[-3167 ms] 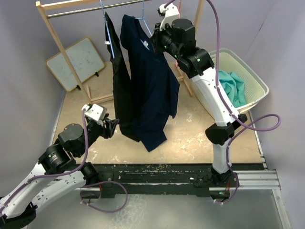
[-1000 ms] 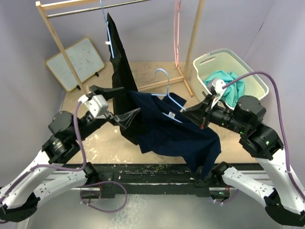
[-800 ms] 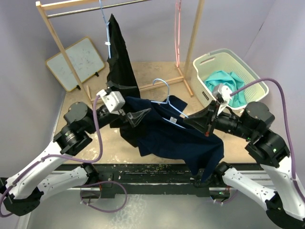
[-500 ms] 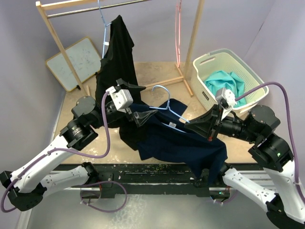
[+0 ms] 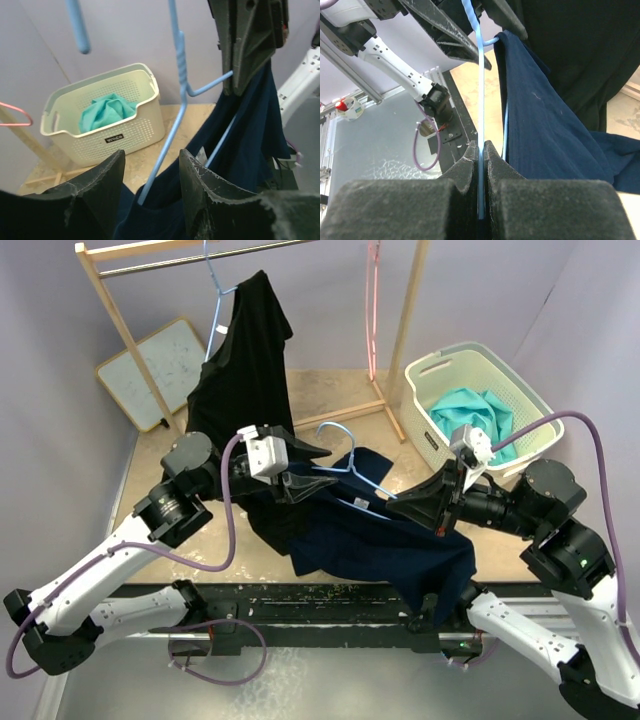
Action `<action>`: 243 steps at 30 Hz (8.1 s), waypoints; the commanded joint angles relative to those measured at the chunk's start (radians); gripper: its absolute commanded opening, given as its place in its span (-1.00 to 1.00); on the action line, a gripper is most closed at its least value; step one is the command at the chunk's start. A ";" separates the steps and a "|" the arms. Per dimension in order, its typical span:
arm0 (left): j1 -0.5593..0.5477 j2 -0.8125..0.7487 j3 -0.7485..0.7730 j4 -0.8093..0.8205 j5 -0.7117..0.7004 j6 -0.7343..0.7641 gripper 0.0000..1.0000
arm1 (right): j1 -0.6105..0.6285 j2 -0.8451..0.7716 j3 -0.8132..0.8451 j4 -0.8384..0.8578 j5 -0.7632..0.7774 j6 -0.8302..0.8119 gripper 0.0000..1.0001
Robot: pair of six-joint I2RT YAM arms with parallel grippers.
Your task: Remove the t-shirt from the hanger
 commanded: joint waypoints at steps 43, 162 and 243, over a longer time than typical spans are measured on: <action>0.000 -0.265 0.108 -0.397 -0.140 0.129 -1.00 | 0.003 -0.089 -0.086 -0.127 0.216 -0.093 0.02; -0.023 0.119 0.205 -0.608 -0.316 0.143 -1.00 | 0.005 0.355 0.117 -0.225 0.055 -0.115 -0.41; -0.021 -0.612 -0.279 -0.630 -0.764 -0.341 0.26 | 0.004 0.398 0.105 0.303 0.459 -0.034 0.99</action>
